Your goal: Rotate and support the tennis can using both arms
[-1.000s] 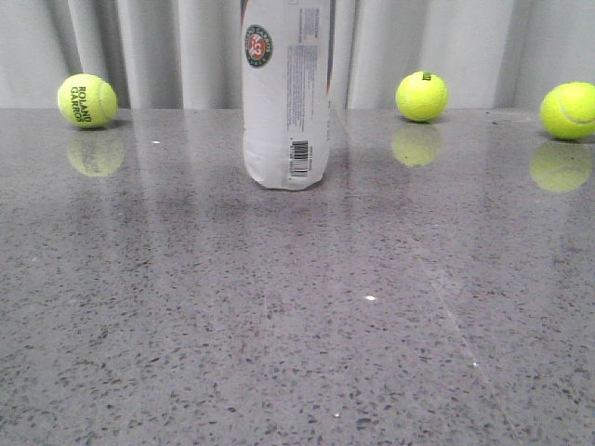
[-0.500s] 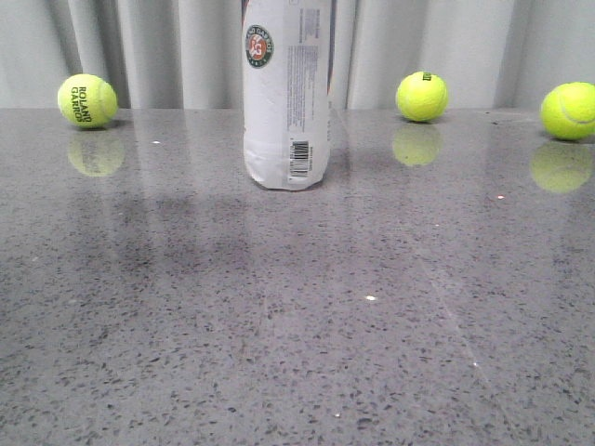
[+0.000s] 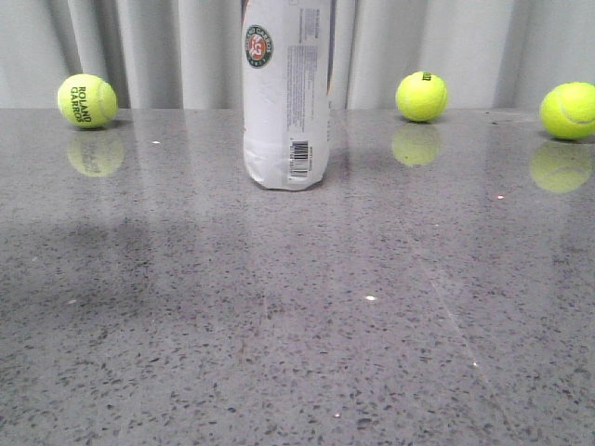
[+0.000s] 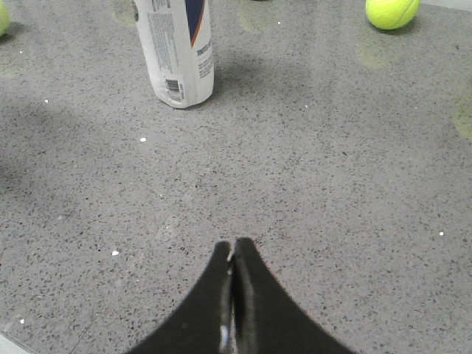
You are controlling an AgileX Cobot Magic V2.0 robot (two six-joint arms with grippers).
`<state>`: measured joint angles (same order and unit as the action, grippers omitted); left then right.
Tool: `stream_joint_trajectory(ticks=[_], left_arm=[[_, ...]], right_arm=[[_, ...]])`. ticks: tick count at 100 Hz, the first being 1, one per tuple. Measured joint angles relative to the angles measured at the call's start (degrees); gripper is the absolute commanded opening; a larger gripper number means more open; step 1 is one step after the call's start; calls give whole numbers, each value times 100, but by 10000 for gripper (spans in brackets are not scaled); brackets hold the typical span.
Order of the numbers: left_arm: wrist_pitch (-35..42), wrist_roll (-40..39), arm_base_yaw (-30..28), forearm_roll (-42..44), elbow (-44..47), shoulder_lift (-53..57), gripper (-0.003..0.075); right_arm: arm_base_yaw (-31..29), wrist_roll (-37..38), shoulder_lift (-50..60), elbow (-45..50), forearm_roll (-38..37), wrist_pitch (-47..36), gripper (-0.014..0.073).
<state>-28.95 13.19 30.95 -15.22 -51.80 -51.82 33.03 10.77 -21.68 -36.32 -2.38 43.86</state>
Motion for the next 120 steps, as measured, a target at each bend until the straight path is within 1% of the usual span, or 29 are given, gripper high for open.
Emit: stream_joint_trajectory(ticks=[15, 27, 34, 50, 65, 82, 100, 120], left_arm=[[182, 0, 0, 233, 528, 452, -20], [519, 0, 0, 380, 989, 877, -20], [870, 0, 0, 406, 1286, 1074, -20], [1999, 3, -79, 487, 2030, 1335, -20], [2774, 3, -448, 484, 2638, 1615, -20], [3296, 3, -990, 506, 3174, 2057, -20], [3555, 3, -1630, 541, 3777, 2647, -20], [3592, -448, -2316, 821, 4429, 3337, -20]], right_arm=[[0, 0, 0, 0, 0, 0, -67], [0, 0, 0, 0, 0, 0, -67], [0, 0, 0, 0, 0, 0, -67], [0, 0, 0, 0, 0, 0, -67], [0, 0, 0, 0, 0, 0, -67], [0, 0, 0, 0, 0, 0, -67], [0, 0, 0, 0, 0, 0, -67], [0, 0, 0, 0, 0, 0, -67]])
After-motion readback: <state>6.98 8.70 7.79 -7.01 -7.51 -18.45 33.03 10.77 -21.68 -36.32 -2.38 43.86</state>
